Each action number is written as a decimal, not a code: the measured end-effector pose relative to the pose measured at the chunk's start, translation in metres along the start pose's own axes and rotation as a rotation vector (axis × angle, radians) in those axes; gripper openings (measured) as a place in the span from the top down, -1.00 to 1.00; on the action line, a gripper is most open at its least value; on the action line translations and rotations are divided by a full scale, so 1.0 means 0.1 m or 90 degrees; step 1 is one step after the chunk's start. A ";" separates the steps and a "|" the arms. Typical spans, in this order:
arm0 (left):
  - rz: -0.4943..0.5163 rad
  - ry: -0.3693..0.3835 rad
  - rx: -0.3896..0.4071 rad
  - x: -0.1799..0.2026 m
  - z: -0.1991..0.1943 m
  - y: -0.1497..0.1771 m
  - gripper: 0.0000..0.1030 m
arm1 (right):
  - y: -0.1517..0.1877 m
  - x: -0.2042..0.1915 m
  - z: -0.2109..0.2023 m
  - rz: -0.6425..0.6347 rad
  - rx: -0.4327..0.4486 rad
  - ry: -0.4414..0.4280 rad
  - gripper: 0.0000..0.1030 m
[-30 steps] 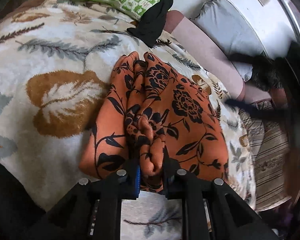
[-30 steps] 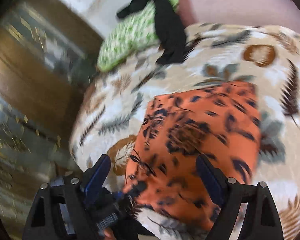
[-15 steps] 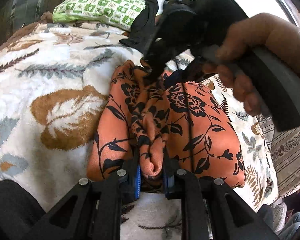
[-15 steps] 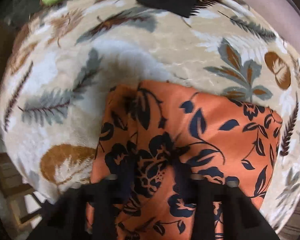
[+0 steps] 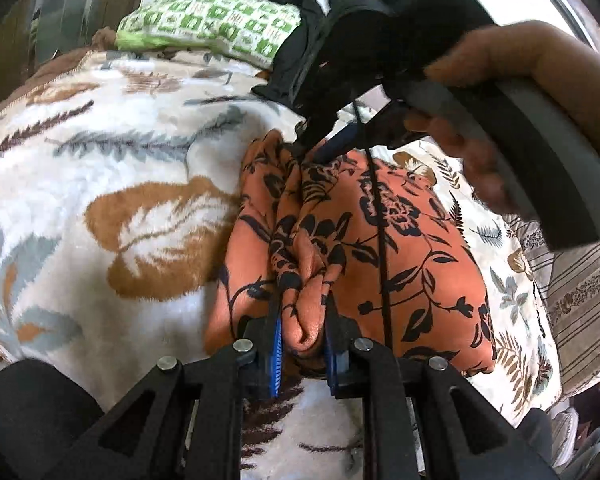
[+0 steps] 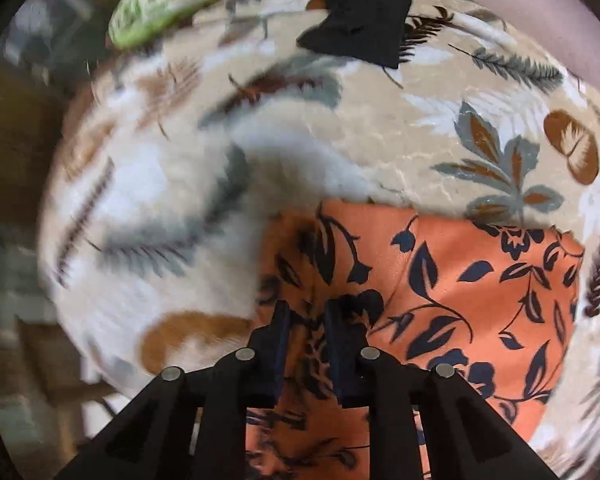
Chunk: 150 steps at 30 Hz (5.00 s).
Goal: Fold small clothes
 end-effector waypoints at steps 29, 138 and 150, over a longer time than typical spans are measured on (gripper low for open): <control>0.033 -0.008 0.038 0.04 -0.14 -0.03 0.67 | -0.11 0.01 0.16 -0.036 0.006 0.140 0.61; 0.130 -0.007 -0.131 -0.15 0.96 -0.77 0.23 | 1.18 2.72 0.23 0.404 0.056 -0.582 -0.55; 0.127 -0.004 -0.130 -0.17 0.96 -0.77 0.23 | 1.64 2.54 0.04 0.396 0.075 -0.559 -0.61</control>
Point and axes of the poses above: each gripper's, at about its wrist camera, not at the fingertips, and z roughly the way its jaws point, x to its right, y to its underside, the point moved 2 cm from there along z, roughly the way its jaws point, and after that the axes turned 15 degrees about z, right-handed, at the moved point
